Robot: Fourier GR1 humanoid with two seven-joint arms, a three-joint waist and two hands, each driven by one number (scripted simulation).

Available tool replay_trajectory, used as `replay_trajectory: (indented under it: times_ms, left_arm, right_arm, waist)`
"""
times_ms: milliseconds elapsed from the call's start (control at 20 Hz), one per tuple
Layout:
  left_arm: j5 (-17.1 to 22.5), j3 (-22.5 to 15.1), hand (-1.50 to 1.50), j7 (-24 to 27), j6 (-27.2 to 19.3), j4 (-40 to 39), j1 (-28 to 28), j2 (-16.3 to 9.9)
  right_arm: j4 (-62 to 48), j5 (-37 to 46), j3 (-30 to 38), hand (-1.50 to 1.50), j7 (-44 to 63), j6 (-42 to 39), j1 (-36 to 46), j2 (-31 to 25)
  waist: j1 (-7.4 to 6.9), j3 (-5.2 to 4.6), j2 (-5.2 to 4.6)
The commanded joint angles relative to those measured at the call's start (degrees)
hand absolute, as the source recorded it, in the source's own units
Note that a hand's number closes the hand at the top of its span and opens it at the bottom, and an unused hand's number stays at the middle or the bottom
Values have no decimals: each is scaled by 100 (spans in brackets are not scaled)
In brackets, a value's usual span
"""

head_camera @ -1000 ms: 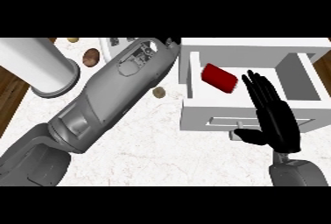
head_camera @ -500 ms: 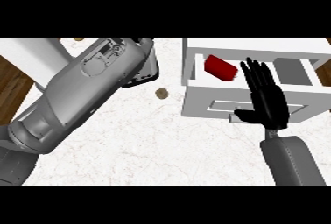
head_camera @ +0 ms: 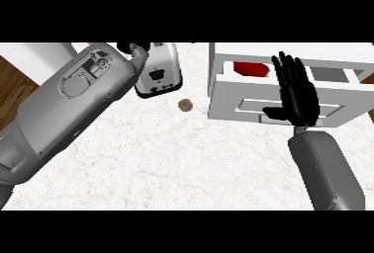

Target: Pick up the can, place it into the drawer and close the drawer

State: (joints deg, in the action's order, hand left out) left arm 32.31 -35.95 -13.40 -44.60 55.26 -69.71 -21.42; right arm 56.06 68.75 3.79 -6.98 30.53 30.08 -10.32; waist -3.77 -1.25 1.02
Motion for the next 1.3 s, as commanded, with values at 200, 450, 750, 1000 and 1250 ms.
replay_trajectory:
  times_ms: [200, 450, 750, 1000, 1250]
  left_arm:
    - [-139, -57, -150, -173, -105, 855, 641, -251]
    - [-164, 71, -150, -165, 82, 1157, 1058, -545]
    - [-366, -2, -150, -82, -37, 1617, 1483, -654]
    - [-387, 51, -150, -17, 39, 1884, 1819, -699]
    - [-471, 91, -150, -74, 52, 2117, 2005, -859]
  right_arm:
    - [-1867, 54, 485, -150, 130, 683, 1240, 115]
    - [-2729, 34, 738, -150, 17, 1016, 1934, -28]
    - [-3446, 104, 885, -150, 147, 1123, 2717, -115]
    - [-3869, 128, 988, -150, 208, 1197, 3071, -173]
    - [-4050, 98, 1084, -150, 302, 1178, 3489, -147]
  waist:
    - [-132, 138, -169]
    - [-92, 138, -213]
    - [-196, 139, -240]
    - [-211, 139, -272]
    - [-224, 139, -272]
